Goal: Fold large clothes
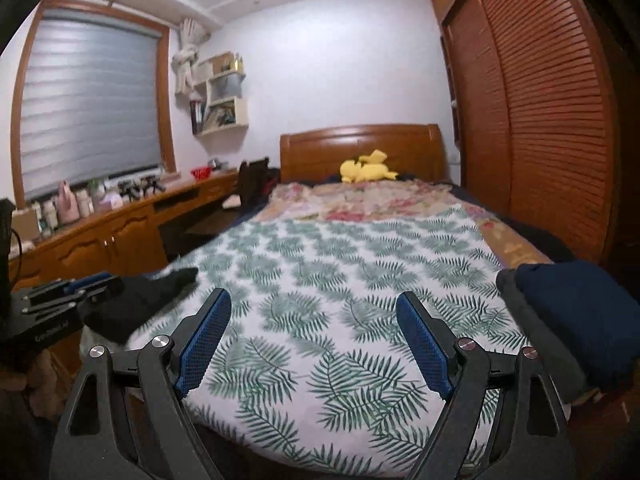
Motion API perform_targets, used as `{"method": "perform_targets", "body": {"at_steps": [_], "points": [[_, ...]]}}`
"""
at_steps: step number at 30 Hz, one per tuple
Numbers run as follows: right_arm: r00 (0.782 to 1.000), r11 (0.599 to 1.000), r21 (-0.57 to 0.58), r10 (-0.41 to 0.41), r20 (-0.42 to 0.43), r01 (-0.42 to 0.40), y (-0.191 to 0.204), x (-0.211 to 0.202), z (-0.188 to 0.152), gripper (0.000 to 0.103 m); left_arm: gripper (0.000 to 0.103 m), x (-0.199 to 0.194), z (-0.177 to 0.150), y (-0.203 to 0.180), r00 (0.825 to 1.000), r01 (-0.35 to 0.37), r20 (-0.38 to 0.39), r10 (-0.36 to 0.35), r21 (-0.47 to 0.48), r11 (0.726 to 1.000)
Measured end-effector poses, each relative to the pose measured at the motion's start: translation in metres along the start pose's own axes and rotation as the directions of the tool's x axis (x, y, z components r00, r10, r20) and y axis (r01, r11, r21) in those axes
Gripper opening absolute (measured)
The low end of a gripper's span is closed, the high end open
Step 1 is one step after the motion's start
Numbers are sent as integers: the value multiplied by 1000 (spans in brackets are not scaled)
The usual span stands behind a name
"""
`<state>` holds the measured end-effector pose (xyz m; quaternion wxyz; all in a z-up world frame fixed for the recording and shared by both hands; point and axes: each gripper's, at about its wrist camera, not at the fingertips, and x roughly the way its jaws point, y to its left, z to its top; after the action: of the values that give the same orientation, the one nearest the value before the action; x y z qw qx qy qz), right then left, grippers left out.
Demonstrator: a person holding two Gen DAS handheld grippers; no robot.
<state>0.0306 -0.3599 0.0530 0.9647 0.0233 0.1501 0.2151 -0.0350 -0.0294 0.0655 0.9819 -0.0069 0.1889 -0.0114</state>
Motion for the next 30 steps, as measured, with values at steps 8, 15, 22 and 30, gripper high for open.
{"method": "perform_targets", "body": {"at_steps": [8,15,22,30], "points": [[999,1000,-5,-13,36,13,4,-6,3,86,22,-8,1,2,999,-24,23,24,0,1000],[999,1000,-7,-10,47,11,8,-9,2,86,22,-9,-2,1,999,-29,19,29,-9,1000],[999,1000,-10,-12,43,12,8,-9,1,86,22,-8,-2,2,999,-30,19,30,-10,999],[999,1000,-11,-14,38,14,6,-7,0,86,22,-9,-3,3,999,-31,20,31,-11,999]]}}
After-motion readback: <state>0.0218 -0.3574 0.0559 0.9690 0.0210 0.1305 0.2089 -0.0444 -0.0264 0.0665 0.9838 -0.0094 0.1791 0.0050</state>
